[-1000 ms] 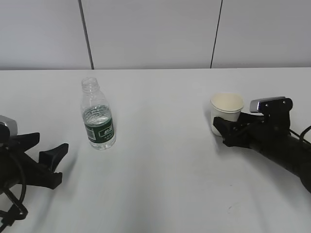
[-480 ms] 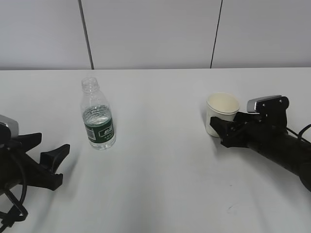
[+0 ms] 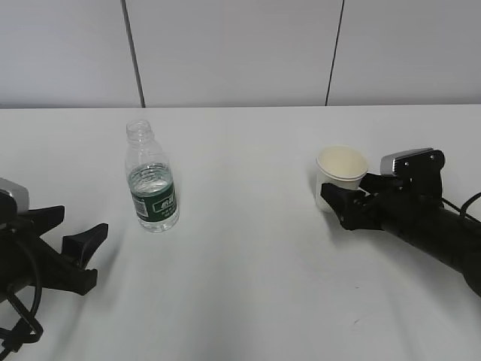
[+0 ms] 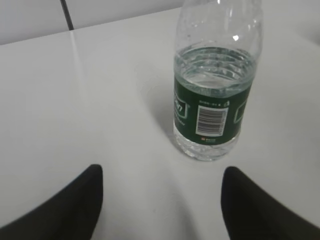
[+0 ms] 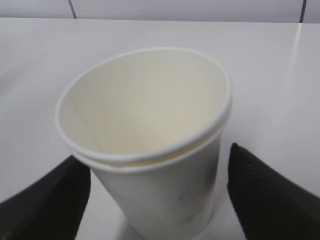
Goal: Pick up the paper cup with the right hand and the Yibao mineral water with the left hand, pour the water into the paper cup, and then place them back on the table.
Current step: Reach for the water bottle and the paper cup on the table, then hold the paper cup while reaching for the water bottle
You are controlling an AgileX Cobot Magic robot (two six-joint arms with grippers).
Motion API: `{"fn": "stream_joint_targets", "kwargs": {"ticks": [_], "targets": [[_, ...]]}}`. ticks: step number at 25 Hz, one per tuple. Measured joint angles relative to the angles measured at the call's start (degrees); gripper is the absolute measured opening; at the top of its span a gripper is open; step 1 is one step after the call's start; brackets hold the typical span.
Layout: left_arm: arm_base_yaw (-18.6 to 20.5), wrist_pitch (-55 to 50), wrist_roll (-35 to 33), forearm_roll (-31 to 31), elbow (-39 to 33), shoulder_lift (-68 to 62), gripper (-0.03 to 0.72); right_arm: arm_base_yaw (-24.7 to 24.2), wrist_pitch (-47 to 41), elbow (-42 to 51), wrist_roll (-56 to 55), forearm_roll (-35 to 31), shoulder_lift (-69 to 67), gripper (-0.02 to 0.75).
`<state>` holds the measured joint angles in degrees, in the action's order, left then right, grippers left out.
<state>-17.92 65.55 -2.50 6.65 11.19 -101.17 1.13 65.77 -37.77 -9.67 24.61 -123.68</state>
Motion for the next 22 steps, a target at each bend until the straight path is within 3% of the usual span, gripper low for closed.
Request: {"fn": "stream_joint_targets", "kwargs": {"ticks": [22], "targets": [[0.00,0.00,0.00,0.00,0.00,0.00,0.459,0.00,0.03,-6.15,-0.11,2.96,-4.14,0.669]]}}
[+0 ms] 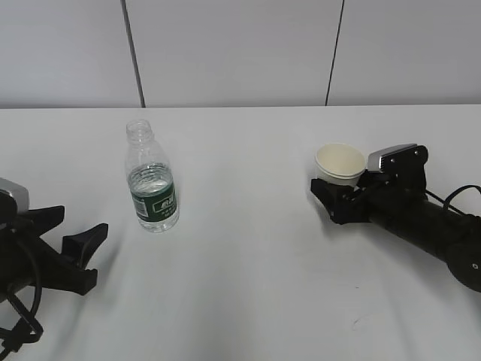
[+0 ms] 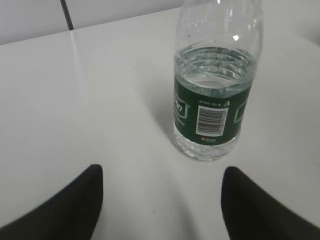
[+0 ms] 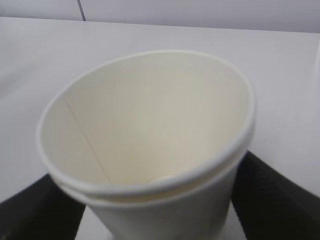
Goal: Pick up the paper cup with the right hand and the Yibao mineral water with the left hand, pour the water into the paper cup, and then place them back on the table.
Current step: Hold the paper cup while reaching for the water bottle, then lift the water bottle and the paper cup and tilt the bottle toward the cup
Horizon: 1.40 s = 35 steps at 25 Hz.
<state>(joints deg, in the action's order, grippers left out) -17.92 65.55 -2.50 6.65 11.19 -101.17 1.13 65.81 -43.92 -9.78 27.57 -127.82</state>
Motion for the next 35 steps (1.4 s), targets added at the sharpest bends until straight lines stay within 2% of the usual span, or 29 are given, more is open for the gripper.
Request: {"fn": "stream_joint_targets", "kwargs": {"ticks": [5,13,17,21,24,29,35], "targets": [[0.00,0.00,0.00,0.00,0.05,-1.69,0.459,0.00,0.00,-0.03,0.00,0.13,0.00,0.645],[0.00,-0.01,0.00,0.00,0.59,-2.05,0.459,0.00,0.09,-0.13,0.00,0.24,0.00,0.519],[0.00,-0.05,0.00,0.29,1.04,-2.05,0.459,0.00,0.09,-0.16,0.00,0.36,0.00,0.505],[0.00,0.01,0.00,2.35,3.34,-2.10,0.461,0.00,0.09,-0.16,0.00,3.18,0.00,0.500],[0.00,0.01,0.00,4.32,5.06,-2.69,0.490,0.00,0.20,-0.16,0.00,5.39,0.00,0.500],[0.00,-0.04,1.69,4.84,7.26,-2.82,0.600,0.00,0.30,-0.25,0.00,6.38,0.00,0.500],[0.00,0.02,2.50,7.04,11.43,-6.15,0.624,0.00,0.42,-0.25,0.00,8.45,0.00,0.498]]}}
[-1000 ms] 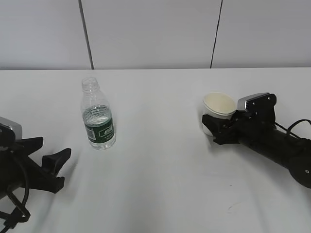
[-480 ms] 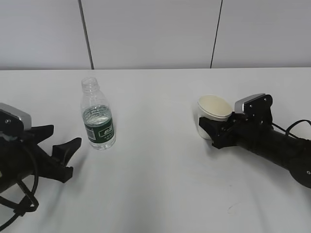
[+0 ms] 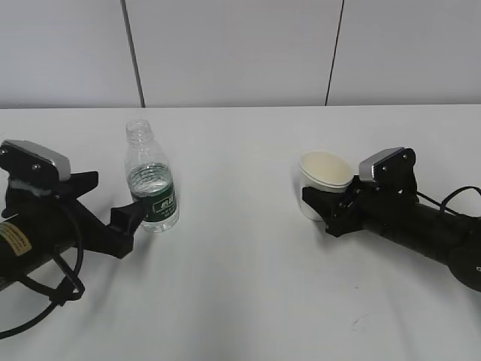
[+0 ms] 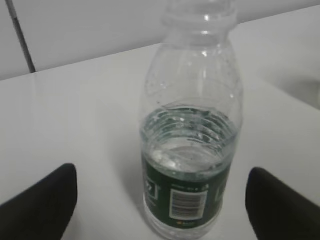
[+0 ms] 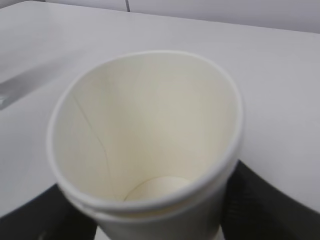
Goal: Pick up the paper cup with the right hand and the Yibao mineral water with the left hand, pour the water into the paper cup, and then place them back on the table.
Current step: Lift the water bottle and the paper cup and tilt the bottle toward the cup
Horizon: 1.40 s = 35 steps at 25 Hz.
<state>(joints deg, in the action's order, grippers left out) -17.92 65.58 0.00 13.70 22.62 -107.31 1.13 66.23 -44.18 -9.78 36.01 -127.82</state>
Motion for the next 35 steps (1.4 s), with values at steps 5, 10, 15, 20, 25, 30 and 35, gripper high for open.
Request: {"fn": "stream_joint_targets", "kwargs": {"ticks": [5,10,15,20,25,30,35], "targets": [[-0.12,-0.06,1.91,2.85,2.79,-3.50,0.622,0.00,0.00,0.00,0.00,0.26,0.00,0.498],[-0.12,-0.07,3.80,3.04,6.98,-7.34,0.616,0.00,0.00,0.00,0.00,0.53,0.00,0.498],[-0.12,-0.02,6.85,3.62,11.93,-10.72,0.609,0.00,0.00,0.00,0.00,0.62,0.00,0.498],[-0.12,-0.02,8.12,3.87,14.49,-12.71,0.598,0.00,0.00,0.00,0.00,0.62,0.00,0.498],[-0.12,-0.16,9.33,4.80,15.40,-12.73,0.589,0.00,0.00,0.00,0.00,0.62,0.00,0.498],[-0.12,-0.10,9.50,5.39,15.40,-12.73,0.506,0.00,0.08,0.00,0.00,0.62,0.00,0.497],[-0.18,-0.05,9.50,5.74,15.40,-12.73,0.395,0.00,0.08,0.00,-0.23,0.38,0.00,0.497]]}}
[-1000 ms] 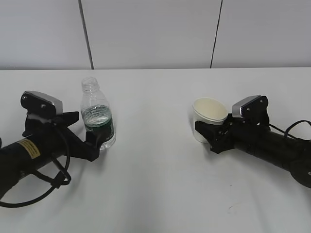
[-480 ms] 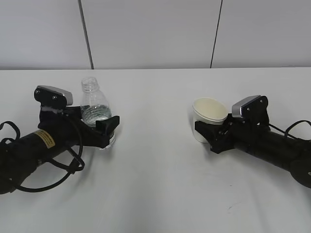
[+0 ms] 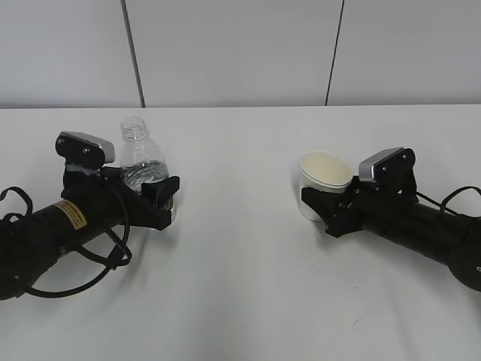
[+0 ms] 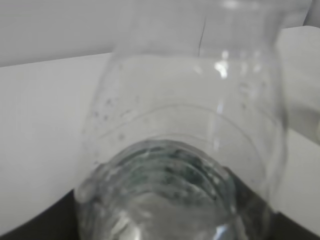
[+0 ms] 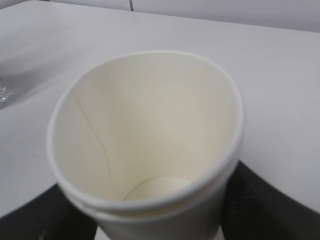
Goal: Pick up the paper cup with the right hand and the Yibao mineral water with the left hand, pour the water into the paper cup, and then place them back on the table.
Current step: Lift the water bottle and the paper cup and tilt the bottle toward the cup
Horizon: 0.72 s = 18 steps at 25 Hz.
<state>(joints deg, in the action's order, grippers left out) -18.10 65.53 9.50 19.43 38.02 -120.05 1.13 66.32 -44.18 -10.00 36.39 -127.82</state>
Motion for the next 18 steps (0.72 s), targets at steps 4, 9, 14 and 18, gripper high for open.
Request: {"fn": "stream_joint_targets", "kwargs": {"ticks": [4,9,14,18], "targets": [[0.00,0.00,0.00,0.00,0.00,0.00,0.388,0.14,0.00,0.00,-0.80,2.29,0.00,0.497],[0.05,-0.05,0.00,2.37,0.00,0.07,0.386,1.56,-0.12,-0.90,-1.67,5.69,0.00,0.497],[0.05,-1.57,0.13,5.36,0.00,1.21,0.385,4.38,-0.12,-2.76,-4.48,10.92,0.00,0.497],[0.05,-1.78,0.25,6.32,0.00,3.15,0.385,5.51,-0.12,-3.37,-5.58,12.89,-0.09,0.497]]}}
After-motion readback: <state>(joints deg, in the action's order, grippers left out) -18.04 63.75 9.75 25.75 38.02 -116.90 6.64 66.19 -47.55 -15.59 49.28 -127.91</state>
